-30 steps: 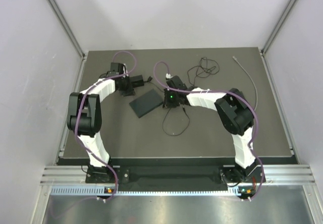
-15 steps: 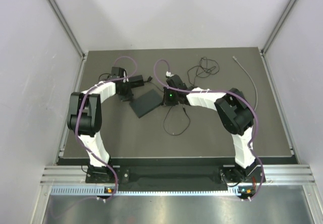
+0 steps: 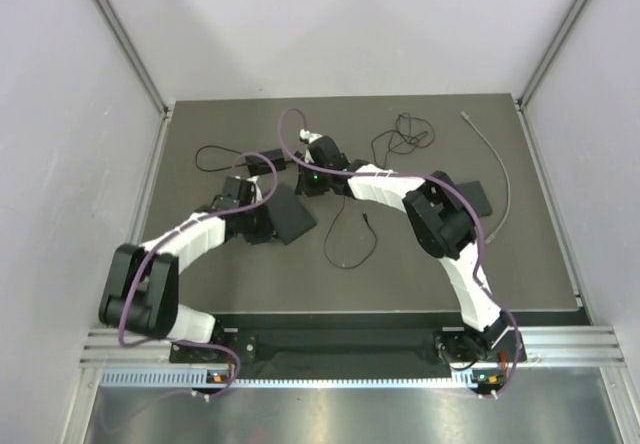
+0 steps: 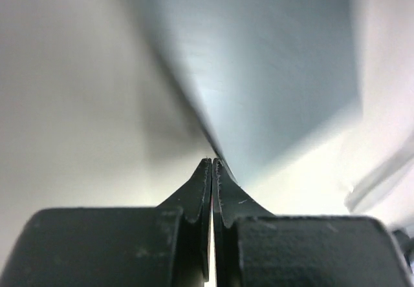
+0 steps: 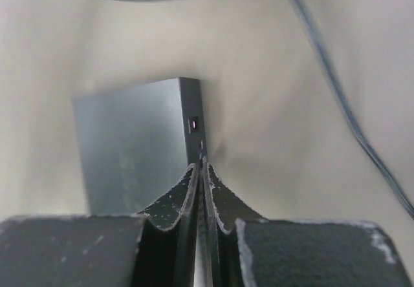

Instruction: Pull the plug from the switch port

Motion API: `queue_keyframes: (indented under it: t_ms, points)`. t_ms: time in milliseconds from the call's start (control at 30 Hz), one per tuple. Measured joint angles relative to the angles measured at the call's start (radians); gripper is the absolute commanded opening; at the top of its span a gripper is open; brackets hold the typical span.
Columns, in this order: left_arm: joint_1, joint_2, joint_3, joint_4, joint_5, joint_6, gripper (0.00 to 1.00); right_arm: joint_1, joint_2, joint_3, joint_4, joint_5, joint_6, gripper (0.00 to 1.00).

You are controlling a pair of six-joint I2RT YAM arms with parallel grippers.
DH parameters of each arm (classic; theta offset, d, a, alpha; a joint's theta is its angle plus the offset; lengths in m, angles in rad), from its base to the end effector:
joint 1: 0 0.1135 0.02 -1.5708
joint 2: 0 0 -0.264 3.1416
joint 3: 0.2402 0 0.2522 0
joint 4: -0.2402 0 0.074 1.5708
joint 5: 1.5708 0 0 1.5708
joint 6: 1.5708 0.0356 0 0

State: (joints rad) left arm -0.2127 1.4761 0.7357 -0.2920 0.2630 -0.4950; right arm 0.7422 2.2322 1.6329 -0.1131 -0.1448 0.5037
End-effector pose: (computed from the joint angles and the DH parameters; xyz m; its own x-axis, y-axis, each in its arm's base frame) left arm 0.2638 -0.0664 0.1623 -0.8972 -0.2755 -0.3452 -0.1046 0.8919 -0.4400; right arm 0.3657 0.3424 0.1618 -0.7836 -0.0706 -0.6173 -0.4237 0.7873 0.4479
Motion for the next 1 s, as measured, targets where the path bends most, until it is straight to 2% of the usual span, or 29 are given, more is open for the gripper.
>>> queue_keyframes:
  t_ms: [100,233,300,400,467,500,700,800,1000]
  points:
    - [-0.072,-0.121,-0.033,-0.005,0.024,-0.042,0.00,0.013,0.021,0.066,-0.006,-0.034,-0.030,0.08]
    - [-0.087,-0.269,-0.021,-0.031,0.023,-0.061,0.03,0.023,0.009,0.087,-0.019,-0.041,-0.068,0.08]
    - [-0.087,-0.306,0.016,-0.068,-0.021,-0.051,0.11,0.020,-0.007,0.081,-0.045,-0.030,-0.081,0.09]
    - [-0.077,-0.295,0.084,-0.105,-0.079,-0.035,0.11,0.008,-0.064,0.026,-0.084,-0.003,-0.086,0.08]
    - [-0.049,-0.244,0.159,-0.138,-0.105,-0.028,0.12,0.002,-0.123,-0.034,-0.101,0.006,-0.081,0.09]
    - [-0.032,-0.209,0.203,-0.148,-0.108,-0.023,0.16,0.001,-0.158,-0.073,-0.101,0.009,-0.072,0.09]
    - [0.037,0.037,0.430,-0.184,-0.096,0.075,0.15,0.020,-0.337,-0.296,-0.084,0.009,0.008,0.09]
    - [0.049,0.156,0.515,-0.204,-0.090,0.105,0.09,0.049,-0.360,-0.355,-0.073,0.008,0.043,0.08]
    - [0.061,0.388,0.716,-0.293,-0.072,0.172,0.05,0.085,-0.360,-0.406,-0.067,-0.002,0.083,0.08]
